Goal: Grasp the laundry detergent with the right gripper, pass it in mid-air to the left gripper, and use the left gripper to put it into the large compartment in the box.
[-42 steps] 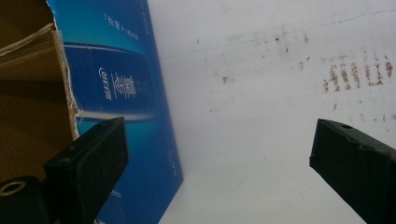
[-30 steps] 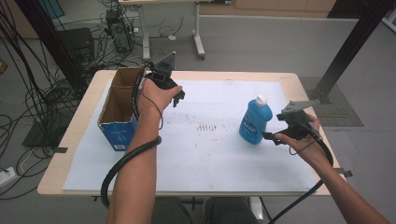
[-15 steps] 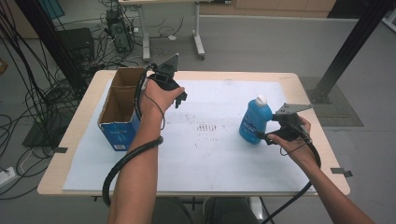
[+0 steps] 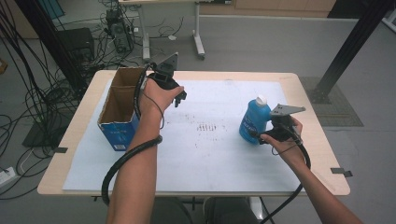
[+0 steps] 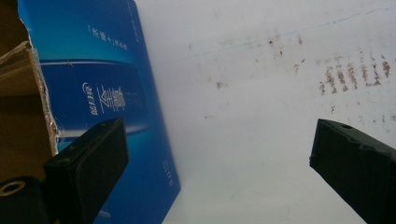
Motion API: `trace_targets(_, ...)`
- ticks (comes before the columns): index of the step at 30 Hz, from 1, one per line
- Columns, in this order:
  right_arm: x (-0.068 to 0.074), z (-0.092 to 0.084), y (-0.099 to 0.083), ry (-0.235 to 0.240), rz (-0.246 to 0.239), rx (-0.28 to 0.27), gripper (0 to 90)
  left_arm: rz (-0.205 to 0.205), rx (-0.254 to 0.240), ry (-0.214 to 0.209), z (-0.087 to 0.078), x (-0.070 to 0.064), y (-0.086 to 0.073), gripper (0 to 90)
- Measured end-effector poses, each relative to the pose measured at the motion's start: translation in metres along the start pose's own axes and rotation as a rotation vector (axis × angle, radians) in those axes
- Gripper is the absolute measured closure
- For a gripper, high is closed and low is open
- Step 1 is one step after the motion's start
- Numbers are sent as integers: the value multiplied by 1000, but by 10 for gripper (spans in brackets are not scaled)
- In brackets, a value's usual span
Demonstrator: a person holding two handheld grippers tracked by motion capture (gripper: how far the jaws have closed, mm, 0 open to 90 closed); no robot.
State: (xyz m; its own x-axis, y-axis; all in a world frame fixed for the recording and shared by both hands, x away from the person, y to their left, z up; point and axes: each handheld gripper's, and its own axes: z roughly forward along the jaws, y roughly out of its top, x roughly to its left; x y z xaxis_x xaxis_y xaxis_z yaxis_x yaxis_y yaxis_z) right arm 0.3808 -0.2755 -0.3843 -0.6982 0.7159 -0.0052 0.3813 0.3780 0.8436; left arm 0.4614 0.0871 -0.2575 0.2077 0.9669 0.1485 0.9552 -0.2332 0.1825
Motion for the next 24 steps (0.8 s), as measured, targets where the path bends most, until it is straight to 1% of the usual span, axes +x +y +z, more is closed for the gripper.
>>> trace_targets(5,0,4,-2,-21,7,-21,14,7,4,-1,0,-1,1,50)
trace_targets(14,-2,7,-3,-30,13,-49,14,12,-1,0,-2,-3,1,50)
trace_targets(24,0,10,-4,-21,7,-72,12,14,-5,-2,-1,-5,1,50)
